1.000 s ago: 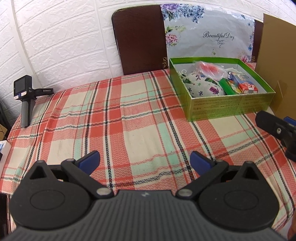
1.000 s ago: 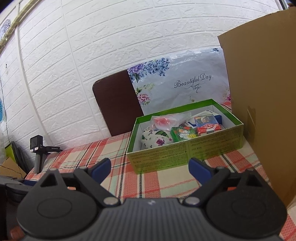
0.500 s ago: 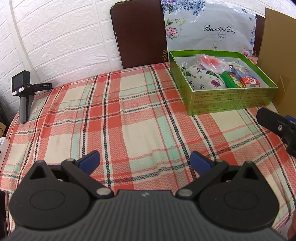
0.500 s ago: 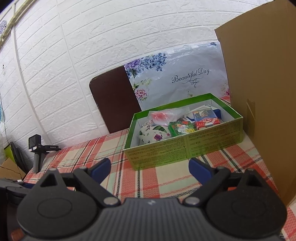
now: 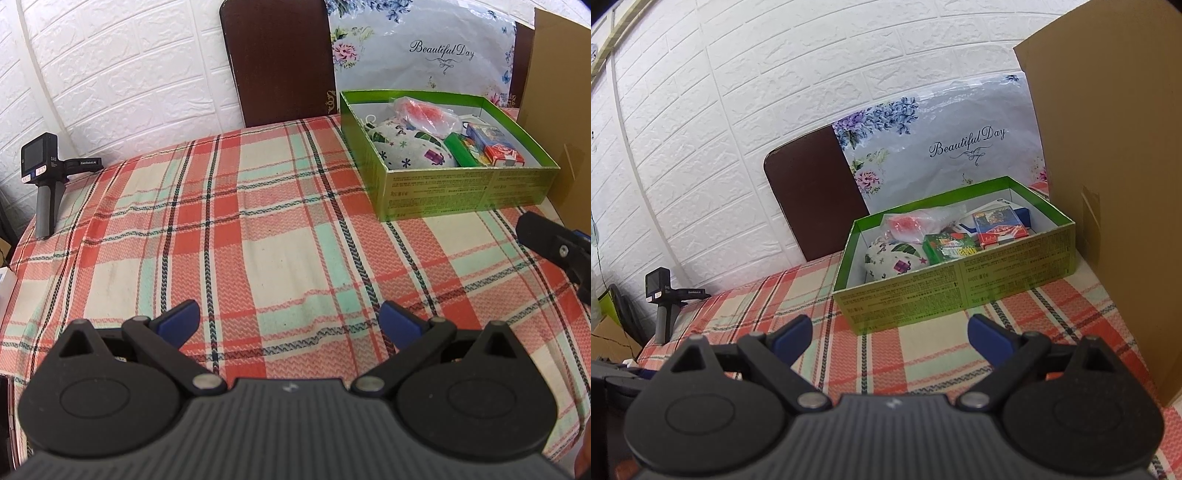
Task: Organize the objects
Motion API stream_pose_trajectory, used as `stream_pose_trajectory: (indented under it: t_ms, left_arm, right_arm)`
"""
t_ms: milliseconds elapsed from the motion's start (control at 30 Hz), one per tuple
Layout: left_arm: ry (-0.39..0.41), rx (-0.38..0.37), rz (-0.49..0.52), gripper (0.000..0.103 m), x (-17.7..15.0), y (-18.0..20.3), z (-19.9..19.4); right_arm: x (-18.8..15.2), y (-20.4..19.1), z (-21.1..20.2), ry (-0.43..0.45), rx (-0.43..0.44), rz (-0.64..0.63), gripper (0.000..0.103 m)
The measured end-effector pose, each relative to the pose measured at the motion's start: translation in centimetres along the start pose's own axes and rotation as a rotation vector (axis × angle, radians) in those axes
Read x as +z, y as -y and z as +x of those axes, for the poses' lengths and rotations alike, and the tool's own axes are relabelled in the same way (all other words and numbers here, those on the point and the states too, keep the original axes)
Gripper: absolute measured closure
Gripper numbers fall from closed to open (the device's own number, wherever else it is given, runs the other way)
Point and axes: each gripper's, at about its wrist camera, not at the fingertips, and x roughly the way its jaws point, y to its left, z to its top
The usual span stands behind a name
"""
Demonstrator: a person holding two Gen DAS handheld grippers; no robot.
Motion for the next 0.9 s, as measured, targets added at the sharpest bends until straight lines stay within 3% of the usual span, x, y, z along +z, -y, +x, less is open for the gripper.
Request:
stream_pose_trajectory:
  t_ms: [900]
  left_arm:
    - [-0.025, -0.005, -0.003, 0.0, -0.1, 0.07, 0.9]
  right_arm:
    - [-0.33, 0.14, 0.71, -0.011, -0.011, 0.01, 0.008]
